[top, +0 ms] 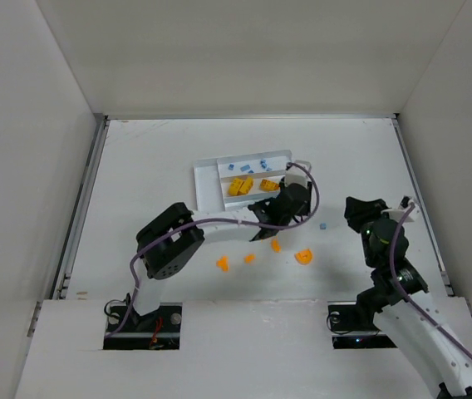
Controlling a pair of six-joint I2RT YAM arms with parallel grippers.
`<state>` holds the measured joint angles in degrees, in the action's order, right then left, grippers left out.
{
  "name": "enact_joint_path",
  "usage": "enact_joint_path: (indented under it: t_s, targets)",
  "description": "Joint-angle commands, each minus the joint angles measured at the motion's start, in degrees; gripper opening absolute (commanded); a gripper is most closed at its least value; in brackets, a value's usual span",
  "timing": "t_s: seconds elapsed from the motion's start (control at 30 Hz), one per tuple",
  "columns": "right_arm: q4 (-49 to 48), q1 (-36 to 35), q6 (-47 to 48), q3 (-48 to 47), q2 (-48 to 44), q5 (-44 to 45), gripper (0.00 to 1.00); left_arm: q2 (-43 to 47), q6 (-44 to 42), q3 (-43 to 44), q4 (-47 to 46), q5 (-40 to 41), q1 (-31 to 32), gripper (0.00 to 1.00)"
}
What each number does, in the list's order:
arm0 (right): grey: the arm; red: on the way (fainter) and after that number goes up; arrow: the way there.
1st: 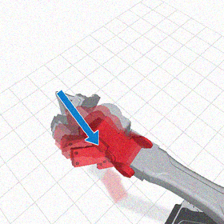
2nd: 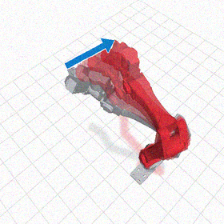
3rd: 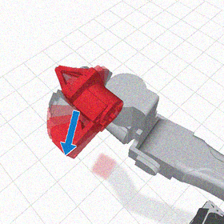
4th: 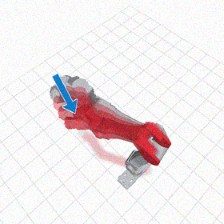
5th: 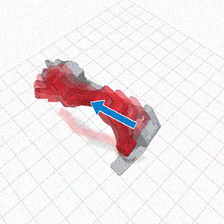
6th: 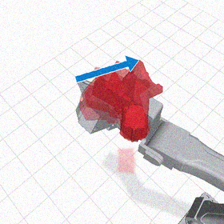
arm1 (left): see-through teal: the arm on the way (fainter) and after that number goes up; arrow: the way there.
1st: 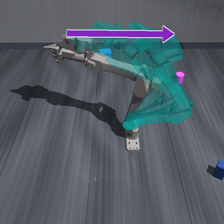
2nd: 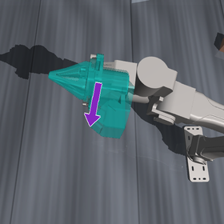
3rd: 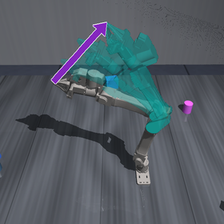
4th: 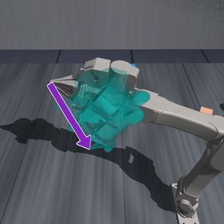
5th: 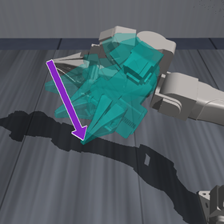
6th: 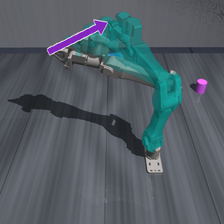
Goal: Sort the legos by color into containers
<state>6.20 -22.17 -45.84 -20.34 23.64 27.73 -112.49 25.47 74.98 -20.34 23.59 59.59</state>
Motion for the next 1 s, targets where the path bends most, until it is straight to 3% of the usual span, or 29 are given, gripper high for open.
enact_joint_path:
  t_s: [0.0,0.5,0.97]
  targets:
    - [0.66,2.7,1.29,-4.71,-0.26,-1.7,0.29,3.41,-0.33,-1.24,-3.65,3.73,4.6,0.34]
    - [0.66,8.24,2.51,-8.93,-0.35,-8.3,0.4,-8.09,-0.08,6.23,-2.52,1.72,9.71,0.43]
    - [-2.59,7.54,2.95,-8.58,2.29,-9.09,0.4,-15.74,-0.51,12.99,1.26,-1.89,9.8,0.45]
